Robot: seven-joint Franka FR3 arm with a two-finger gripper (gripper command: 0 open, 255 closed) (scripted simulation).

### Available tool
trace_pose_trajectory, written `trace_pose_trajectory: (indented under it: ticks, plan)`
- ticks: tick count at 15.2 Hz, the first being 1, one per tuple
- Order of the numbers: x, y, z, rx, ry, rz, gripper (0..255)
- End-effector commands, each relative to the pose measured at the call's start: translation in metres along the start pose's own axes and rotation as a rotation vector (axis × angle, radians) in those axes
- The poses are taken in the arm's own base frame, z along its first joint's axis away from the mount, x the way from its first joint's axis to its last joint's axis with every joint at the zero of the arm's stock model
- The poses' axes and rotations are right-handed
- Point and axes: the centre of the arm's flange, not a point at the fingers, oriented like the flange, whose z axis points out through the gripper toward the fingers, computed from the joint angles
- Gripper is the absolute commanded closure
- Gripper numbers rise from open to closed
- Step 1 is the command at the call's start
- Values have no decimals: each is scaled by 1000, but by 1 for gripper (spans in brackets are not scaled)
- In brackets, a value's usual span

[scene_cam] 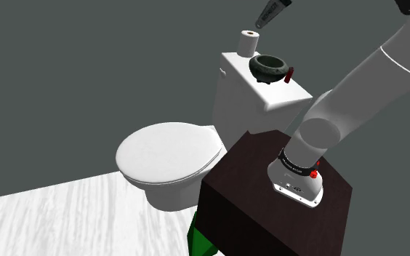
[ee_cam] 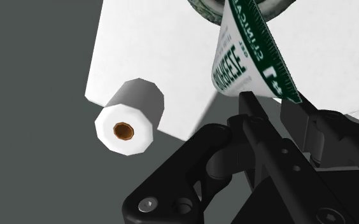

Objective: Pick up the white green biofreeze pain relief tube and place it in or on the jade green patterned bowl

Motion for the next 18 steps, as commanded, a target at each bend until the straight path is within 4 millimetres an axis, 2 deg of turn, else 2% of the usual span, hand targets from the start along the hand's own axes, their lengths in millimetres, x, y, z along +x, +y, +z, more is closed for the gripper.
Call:
trace_pose_trajectory:
  ticks: [1,4,18]
  plan:
    - [-24,-7,-8,-1,-1,0,255]
    - [-56,-17,-21,-1,-1,0,255]
    - [-60,-21,52,-1,-1,0,255]
